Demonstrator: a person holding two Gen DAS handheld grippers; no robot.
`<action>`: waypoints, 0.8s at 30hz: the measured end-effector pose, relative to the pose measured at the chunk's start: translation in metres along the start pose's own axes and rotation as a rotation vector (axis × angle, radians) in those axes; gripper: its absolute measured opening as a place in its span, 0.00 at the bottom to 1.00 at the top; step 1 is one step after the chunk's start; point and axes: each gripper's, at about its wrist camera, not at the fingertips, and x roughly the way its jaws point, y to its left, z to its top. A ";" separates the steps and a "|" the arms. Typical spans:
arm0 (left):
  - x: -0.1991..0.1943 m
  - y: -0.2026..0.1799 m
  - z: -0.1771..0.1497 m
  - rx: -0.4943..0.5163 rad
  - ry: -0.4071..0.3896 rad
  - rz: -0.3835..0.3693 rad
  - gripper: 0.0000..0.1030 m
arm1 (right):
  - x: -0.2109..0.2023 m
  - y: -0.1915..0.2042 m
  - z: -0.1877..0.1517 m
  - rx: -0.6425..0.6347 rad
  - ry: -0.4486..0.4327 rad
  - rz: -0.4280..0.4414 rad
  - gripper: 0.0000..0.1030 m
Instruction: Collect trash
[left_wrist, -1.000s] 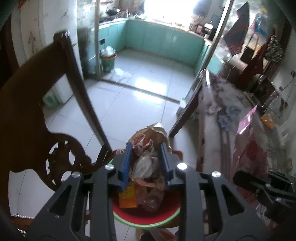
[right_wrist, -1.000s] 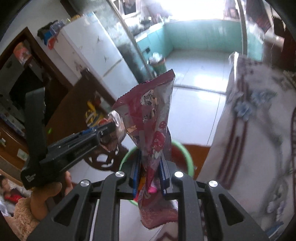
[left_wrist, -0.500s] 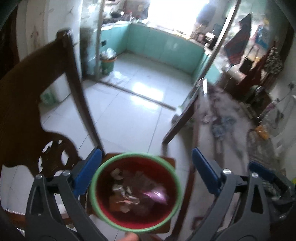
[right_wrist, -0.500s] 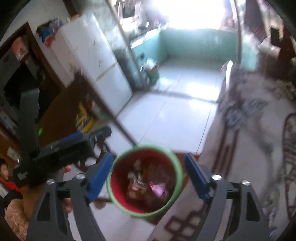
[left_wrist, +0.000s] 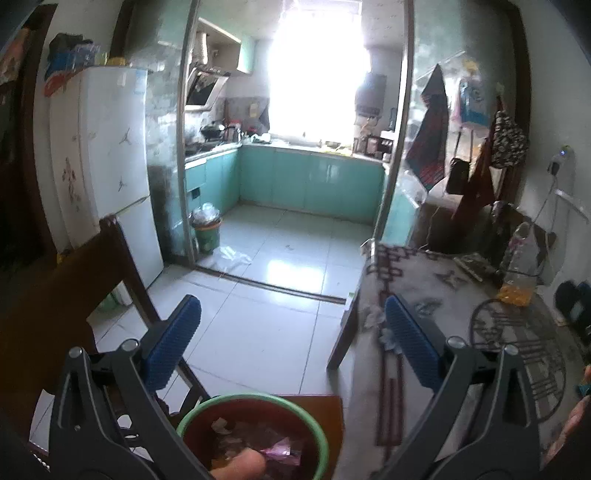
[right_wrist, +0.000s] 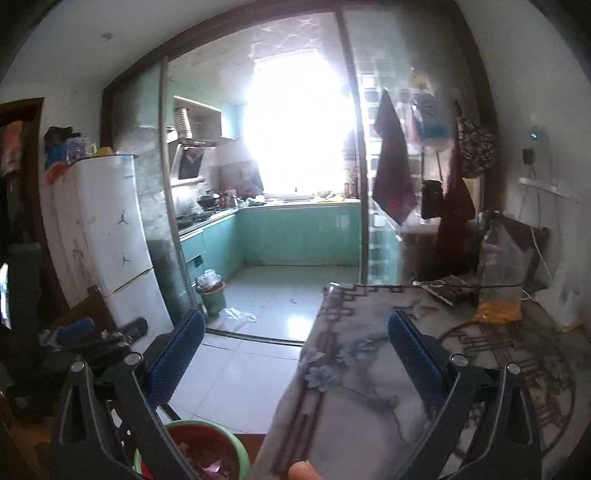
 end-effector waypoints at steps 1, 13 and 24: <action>-0.003 -0.006 0.003 0.004 0.000 0.004 0.95 | -0.002 -0.008 0.002 0.021 0.015 -0.005 0.93; -0.036 -0.060 0.006 0.007 0.015 -0.027 0.95 | -0.041 -0.051 0.008 0.024 0.036 -0.047 0.93; -0.054 -0.112 -0.003 -0.013 0.032 0.009 0.95 | -0.057 -0.107 0.012 0.009 0.066 -0.022 0.93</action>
